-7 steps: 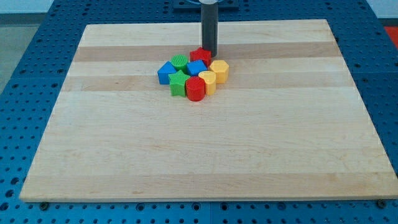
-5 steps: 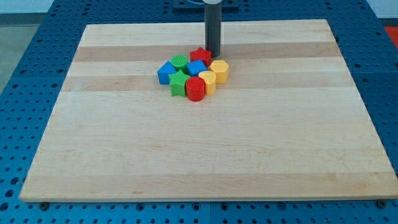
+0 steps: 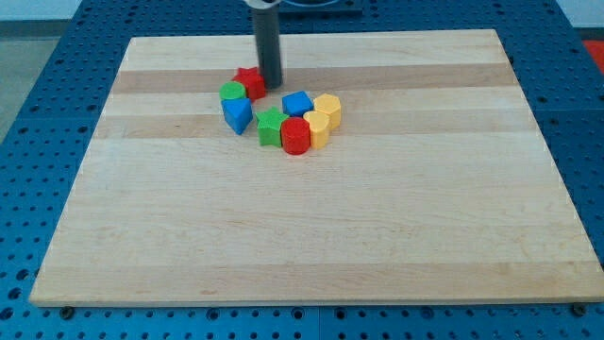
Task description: Slide the red star towards the top left side of the board
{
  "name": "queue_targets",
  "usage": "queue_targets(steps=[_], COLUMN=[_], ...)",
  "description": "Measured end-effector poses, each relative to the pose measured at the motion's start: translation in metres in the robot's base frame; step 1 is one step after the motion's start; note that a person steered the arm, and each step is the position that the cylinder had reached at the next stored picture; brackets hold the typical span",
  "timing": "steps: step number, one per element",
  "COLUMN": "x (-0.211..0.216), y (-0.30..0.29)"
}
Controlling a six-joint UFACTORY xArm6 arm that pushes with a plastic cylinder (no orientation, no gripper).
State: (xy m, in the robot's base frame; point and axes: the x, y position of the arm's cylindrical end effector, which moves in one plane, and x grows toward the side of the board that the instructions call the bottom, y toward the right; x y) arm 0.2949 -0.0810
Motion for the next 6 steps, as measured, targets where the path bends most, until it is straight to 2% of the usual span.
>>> queue_targets(steps=[1,2,3,4,6], x=[-0.003,0.001,0.027,0.038,-0.007], y=[-0.005,0.039,0.037,-0.005,-0.092])
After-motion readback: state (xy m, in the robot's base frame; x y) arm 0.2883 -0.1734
